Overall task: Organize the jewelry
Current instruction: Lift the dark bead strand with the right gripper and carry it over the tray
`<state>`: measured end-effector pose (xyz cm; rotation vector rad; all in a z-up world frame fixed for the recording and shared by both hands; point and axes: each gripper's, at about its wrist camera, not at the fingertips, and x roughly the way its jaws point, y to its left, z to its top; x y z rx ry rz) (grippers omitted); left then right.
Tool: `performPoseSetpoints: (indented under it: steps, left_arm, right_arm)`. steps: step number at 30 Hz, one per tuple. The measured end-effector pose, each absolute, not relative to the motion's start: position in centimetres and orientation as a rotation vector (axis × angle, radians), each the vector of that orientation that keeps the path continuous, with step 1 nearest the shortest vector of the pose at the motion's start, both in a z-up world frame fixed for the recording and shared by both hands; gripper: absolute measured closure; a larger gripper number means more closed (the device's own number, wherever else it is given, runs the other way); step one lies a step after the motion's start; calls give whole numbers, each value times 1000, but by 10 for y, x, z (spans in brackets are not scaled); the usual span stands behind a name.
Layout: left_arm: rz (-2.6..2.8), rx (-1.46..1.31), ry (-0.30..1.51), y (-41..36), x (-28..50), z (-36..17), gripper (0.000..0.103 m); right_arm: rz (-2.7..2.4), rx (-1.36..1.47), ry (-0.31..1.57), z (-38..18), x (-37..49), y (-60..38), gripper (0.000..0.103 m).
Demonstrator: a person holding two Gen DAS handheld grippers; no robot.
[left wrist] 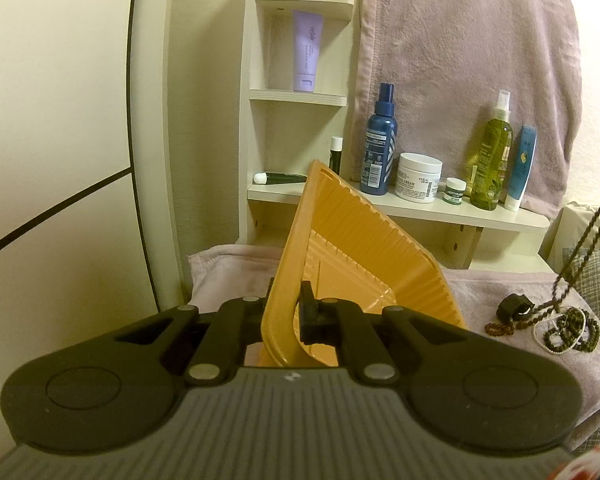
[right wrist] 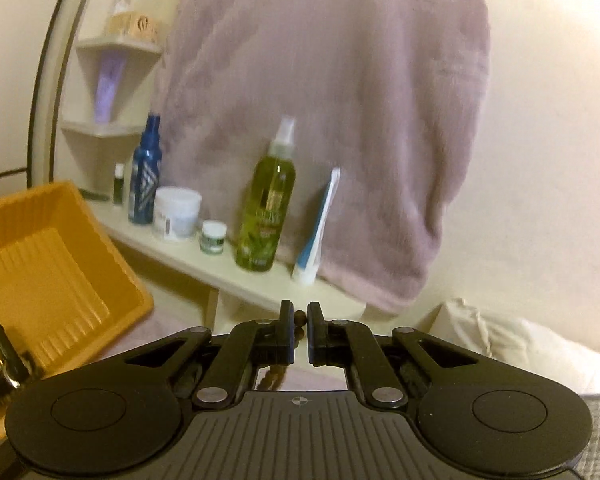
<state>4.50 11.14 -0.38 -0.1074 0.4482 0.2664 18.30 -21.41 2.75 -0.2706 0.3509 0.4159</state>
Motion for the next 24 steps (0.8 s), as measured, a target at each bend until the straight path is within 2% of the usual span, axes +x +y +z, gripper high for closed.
performPoseSetpoints:
  steps: [24]
  left_arm:
    - [262, -125, 444, 112, 43, -5, 97]
  right_arm:
    - [588, -237, 205, 94, 154, -178, 97]
